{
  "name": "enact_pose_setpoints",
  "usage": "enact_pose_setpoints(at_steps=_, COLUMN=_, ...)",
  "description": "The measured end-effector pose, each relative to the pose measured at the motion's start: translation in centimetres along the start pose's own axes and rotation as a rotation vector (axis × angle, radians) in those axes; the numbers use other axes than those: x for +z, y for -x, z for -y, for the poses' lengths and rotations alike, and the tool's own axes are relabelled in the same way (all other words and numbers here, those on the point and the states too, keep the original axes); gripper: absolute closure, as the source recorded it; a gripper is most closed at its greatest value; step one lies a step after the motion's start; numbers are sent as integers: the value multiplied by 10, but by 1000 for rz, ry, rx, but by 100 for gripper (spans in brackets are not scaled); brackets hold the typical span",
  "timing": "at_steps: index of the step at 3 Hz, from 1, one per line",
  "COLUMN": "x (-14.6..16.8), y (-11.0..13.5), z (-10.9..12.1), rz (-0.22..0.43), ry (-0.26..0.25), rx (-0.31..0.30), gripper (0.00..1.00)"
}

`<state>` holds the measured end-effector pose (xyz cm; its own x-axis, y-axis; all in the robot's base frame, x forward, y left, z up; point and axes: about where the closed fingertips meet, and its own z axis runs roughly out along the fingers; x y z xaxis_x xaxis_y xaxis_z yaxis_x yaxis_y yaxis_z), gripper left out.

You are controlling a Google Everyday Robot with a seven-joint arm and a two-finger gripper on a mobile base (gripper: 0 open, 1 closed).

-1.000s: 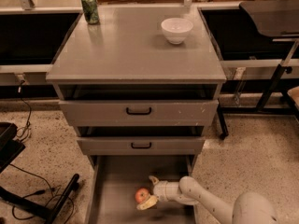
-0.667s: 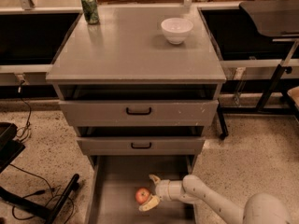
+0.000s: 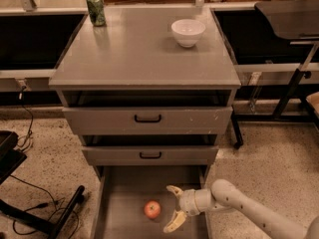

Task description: Place apple into bottom drawer

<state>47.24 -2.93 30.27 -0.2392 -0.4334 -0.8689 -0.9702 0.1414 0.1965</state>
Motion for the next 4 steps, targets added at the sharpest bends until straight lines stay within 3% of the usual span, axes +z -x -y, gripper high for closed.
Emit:
enact_pose_setpoints(at_steps=2, x=-43, y=24, z=-36, rz=-377, ry=-58, rx=-72, gripper=0)
enact_pose_setpoints(at_steps=3, x=-53, y=37, z=-57, rz=-421, ry=-55, rx=-53, gripper=0)
enact_pose_setpoints(at_steps=4, x=-53, y=37, z=-57, rz=-422, ry=-55, rx=-53, gripper=0)
